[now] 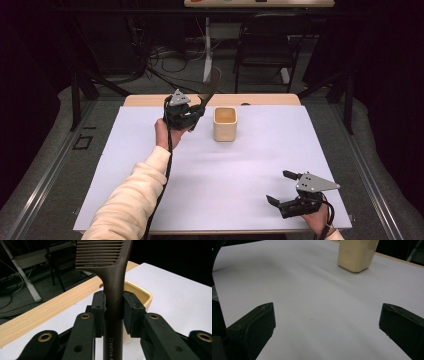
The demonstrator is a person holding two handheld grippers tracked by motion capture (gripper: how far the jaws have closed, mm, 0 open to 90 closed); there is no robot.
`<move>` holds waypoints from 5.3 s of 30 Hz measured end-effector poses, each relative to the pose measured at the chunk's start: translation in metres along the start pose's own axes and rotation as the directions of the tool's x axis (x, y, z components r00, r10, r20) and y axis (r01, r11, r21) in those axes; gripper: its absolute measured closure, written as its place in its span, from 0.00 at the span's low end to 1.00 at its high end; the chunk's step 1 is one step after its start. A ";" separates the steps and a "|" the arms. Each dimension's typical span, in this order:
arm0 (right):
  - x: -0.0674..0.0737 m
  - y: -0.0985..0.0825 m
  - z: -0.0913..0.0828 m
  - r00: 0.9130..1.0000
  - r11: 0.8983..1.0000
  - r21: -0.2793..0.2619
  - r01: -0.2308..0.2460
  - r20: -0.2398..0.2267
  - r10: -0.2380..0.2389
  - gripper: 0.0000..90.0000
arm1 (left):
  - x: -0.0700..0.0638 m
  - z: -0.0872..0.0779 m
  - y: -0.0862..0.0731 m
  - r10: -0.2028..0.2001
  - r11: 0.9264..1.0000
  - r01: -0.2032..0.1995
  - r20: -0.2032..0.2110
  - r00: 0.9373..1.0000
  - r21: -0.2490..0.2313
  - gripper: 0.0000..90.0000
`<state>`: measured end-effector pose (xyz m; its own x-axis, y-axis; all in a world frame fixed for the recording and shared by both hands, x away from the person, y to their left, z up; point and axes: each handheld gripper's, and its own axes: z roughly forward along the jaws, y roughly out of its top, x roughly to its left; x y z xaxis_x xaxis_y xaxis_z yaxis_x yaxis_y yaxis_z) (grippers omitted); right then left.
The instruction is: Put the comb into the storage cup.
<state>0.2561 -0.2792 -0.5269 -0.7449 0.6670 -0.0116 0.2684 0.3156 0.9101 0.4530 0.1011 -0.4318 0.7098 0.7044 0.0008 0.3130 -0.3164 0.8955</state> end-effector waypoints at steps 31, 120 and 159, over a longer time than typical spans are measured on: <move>0.000 0.000 0.001 1.000 1.000 -0.001 -0.003 -0.001 0.003 0.00 | -0.005 0.014 0.026 0.014 0.999 -0.013 0.023 1.000 -0.050 0.81; 0.000 0.000 0.001 1.000 1.000 -0.002 -0.005 -0.008 0.005 0.00 | -0.023 0.069 0.051 0.056 0.975 -0.042 0.060 0.997 -0.218 0.81; 0.000 0.000 0.001 1.000 1.000 -0.001 -0.002 -0.012 0.001 0.00 | -0.027 0.096 0.019 0.066 0.970 -0.047 0.072 0.995 -0.238 0.81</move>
<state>0.2563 -0.2786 -0.5269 -0.7517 0.6595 -0.0053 0.2690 0.3140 0.9105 0.5002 0.0154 -0.4577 0.7723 0.6347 0.0275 0.1203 -0.1886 0.9747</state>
